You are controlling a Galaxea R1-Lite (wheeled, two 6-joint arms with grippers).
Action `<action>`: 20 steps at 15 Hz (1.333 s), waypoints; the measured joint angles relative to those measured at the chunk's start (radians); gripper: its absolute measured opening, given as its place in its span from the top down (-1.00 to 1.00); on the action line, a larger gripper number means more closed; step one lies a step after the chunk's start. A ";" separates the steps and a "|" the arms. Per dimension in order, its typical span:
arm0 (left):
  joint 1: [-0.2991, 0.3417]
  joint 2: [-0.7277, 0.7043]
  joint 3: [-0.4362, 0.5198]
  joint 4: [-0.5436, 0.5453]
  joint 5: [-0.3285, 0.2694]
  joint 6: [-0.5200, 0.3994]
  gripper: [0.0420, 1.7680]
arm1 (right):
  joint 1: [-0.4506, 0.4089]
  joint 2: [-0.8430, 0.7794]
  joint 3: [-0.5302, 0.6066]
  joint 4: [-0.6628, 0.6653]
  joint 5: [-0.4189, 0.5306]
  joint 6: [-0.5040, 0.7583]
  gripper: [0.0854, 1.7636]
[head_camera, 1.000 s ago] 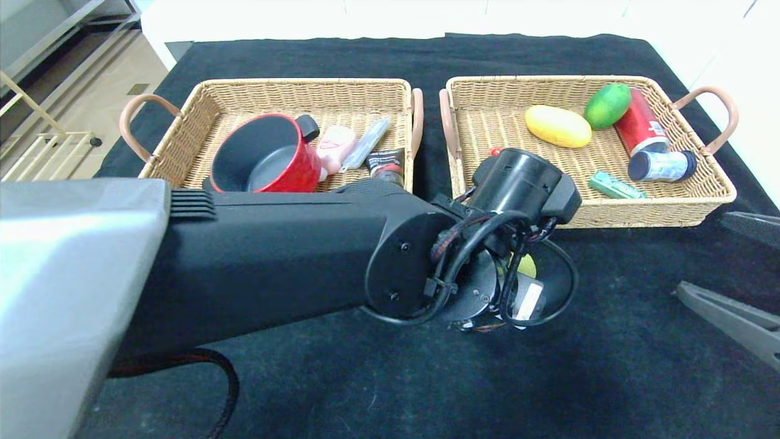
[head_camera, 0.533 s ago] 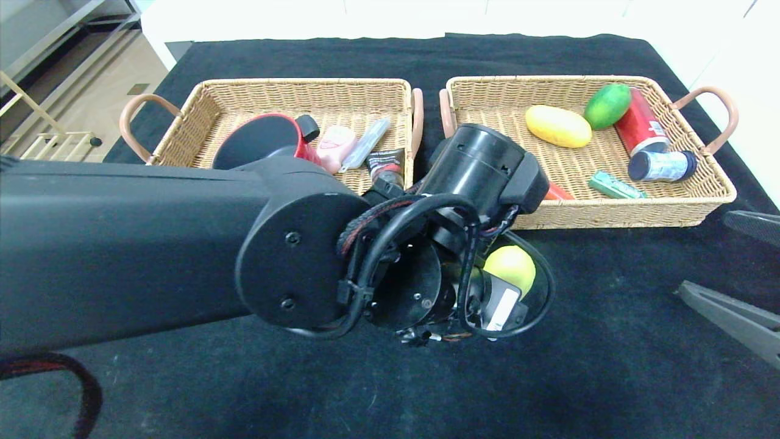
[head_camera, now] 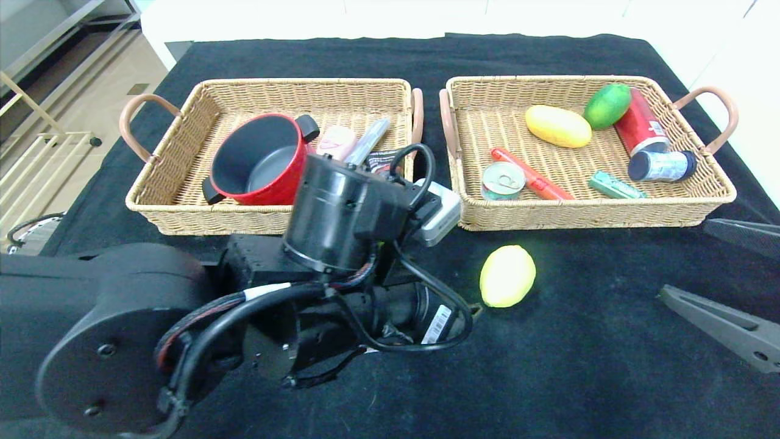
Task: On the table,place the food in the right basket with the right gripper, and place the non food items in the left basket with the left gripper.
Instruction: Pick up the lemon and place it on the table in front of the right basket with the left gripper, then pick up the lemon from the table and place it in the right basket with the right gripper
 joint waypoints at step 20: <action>0.280 -0.308 0.634 -0.542 -0.323 0.093 -0.94 | 0.059 0.115 -0.019 0.005 -0.059 0.006 -0.94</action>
